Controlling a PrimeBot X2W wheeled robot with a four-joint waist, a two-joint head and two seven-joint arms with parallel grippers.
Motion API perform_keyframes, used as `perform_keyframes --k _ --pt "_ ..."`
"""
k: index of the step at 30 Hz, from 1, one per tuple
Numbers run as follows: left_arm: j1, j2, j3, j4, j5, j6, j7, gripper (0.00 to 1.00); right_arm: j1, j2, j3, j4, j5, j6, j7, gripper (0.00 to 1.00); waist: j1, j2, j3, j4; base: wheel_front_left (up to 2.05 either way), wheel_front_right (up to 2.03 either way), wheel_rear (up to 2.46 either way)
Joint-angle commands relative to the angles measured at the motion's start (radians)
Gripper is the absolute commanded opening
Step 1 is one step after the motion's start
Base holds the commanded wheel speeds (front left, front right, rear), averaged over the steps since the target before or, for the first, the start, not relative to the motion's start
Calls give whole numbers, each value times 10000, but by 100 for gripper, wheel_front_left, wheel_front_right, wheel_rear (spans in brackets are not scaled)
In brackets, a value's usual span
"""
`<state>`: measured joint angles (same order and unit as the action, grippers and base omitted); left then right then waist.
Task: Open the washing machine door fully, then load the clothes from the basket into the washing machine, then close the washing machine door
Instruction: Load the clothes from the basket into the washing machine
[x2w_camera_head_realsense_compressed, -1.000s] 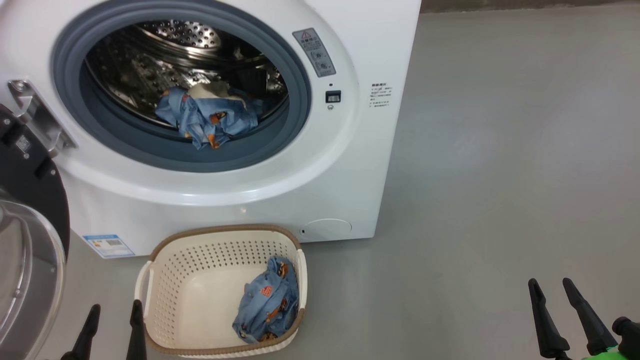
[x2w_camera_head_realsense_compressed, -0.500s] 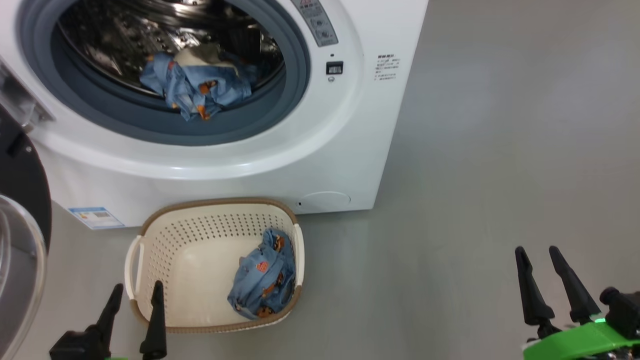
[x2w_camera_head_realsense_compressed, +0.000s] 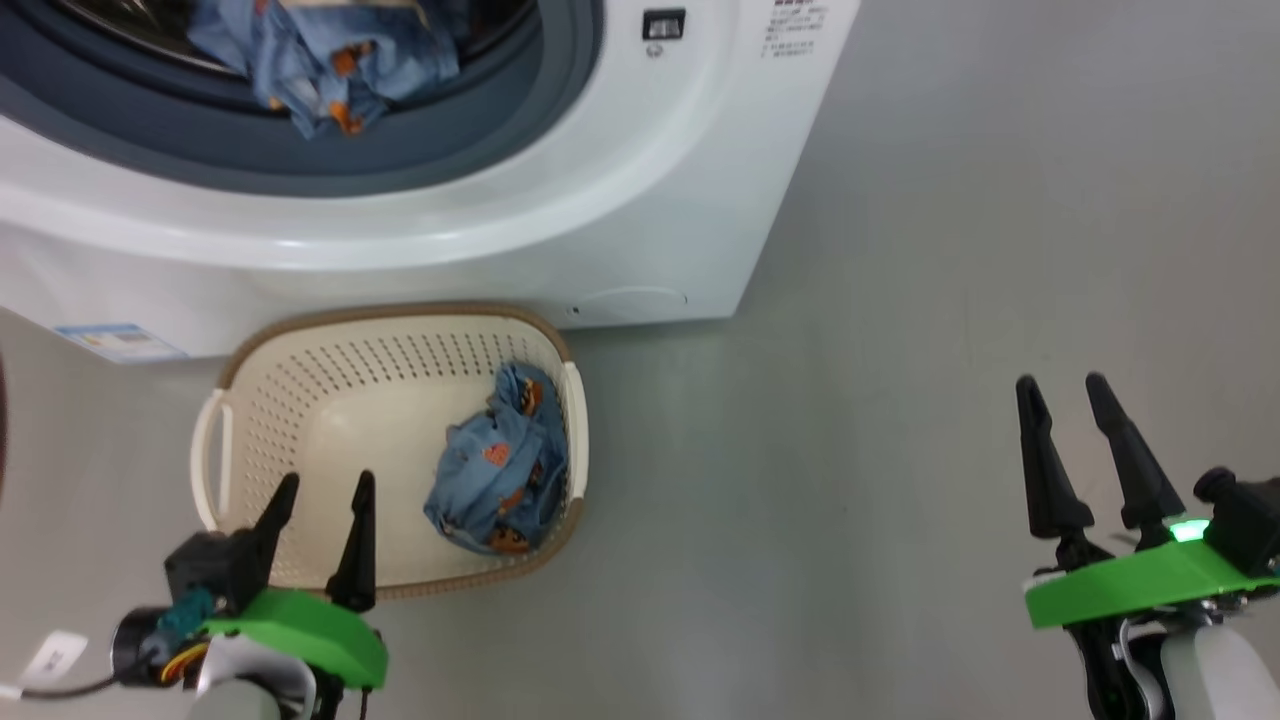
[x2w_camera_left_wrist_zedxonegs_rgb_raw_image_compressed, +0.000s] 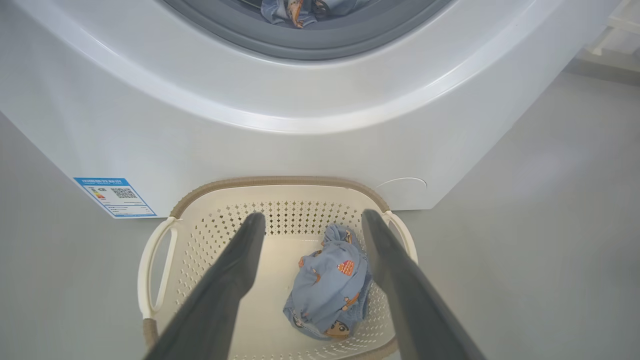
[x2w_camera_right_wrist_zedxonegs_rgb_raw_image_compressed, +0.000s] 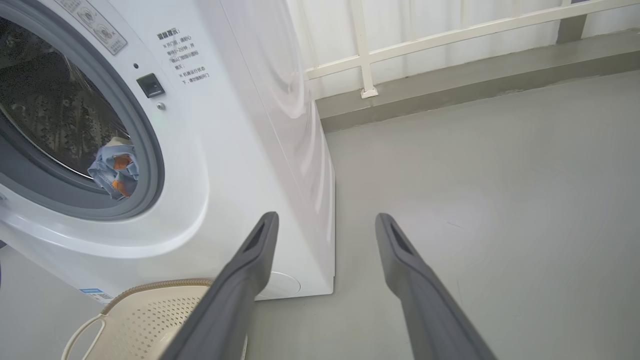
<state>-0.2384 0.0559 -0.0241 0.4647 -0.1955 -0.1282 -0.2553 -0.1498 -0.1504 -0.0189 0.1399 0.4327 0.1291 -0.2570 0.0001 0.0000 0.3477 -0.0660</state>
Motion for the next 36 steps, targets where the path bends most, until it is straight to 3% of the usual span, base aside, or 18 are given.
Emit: perform_keyframes --k 1,19,36 --pt "-436 268 158 119 -118 -25 -65 100 -281 -24 216 -246 -15 16 -48 100 -1 0 794 -200 0 0 0" --pt "-3847 933 -2092 3983 -914 -25 -65 100 -1613 322 518 -571 -14 16 -48 100 -1 0 2942 -953 0 0 0" --pt "-6022 1273 -3972 6098 -2284 -25 -65 100 -2402 382 956 -535 4 16 -48 100 -1 0 4481 -1065 0 0 0"
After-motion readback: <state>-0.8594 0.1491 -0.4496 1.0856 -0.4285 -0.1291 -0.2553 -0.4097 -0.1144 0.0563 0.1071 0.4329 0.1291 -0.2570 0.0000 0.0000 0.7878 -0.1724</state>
